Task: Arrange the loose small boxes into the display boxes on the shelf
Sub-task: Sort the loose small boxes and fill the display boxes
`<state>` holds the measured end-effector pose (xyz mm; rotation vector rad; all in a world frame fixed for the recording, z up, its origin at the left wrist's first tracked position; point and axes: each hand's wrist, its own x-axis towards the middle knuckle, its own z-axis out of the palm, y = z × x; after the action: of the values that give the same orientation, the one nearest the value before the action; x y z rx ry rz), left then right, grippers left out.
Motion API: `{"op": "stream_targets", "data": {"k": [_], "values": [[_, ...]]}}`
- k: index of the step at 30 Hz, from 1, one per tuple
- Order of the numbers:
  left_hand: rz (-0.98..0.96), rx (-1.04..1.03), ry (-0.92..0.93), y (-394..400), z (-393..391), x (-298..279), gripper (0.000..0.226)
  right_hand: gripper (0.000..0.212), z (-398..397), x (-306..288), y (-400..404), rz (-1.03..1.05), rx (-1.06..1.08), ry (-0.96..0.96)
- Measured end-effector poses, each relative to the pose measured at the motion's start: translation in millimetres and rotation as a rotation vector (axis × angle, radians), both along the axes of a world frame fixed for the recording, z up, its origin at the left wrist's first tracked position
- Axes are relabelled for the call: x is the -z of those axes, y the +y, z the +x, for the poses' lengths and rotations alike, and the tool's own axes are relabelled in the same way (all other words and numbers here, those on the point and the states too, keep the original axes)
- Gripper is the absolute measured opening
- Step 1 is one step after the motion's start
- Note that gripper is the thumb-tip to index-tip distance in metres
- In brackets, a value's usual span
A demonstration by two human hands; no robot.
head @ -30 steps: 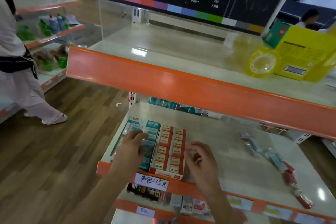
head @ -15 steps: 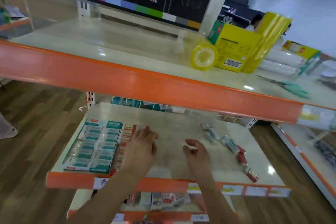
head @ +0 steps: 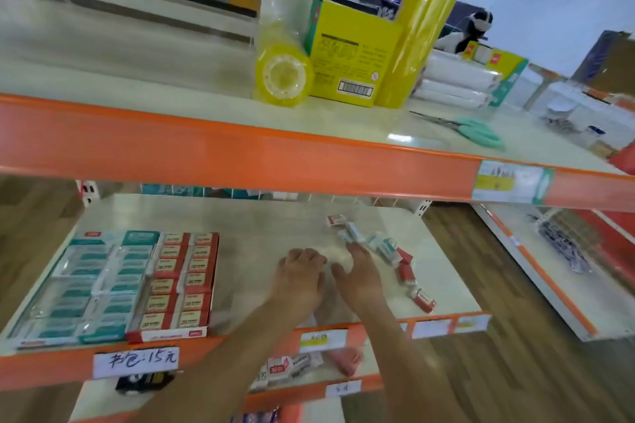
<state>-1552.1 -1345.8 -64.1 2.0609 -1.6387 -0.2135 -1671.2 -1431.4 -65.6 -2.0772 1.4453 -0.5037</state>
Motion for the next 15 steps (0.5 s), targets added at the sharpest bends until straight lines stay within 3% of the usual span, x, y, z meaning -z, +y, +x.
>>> {"op": "stream_targets", "data": {"k": [10,15], "values": [[0.128,0.077,-0.038,-57.8,-37.5,0.5,0.062,0.064,-13.8,-7.2,-51.5,0.017,-0.163,0.125],[0.125,0.07,-0.04,-61.0,-31.9,-2.5,0.055,0.058,-21.2,2.8,-37.4,-0.066,-0.134,0.033]]}}
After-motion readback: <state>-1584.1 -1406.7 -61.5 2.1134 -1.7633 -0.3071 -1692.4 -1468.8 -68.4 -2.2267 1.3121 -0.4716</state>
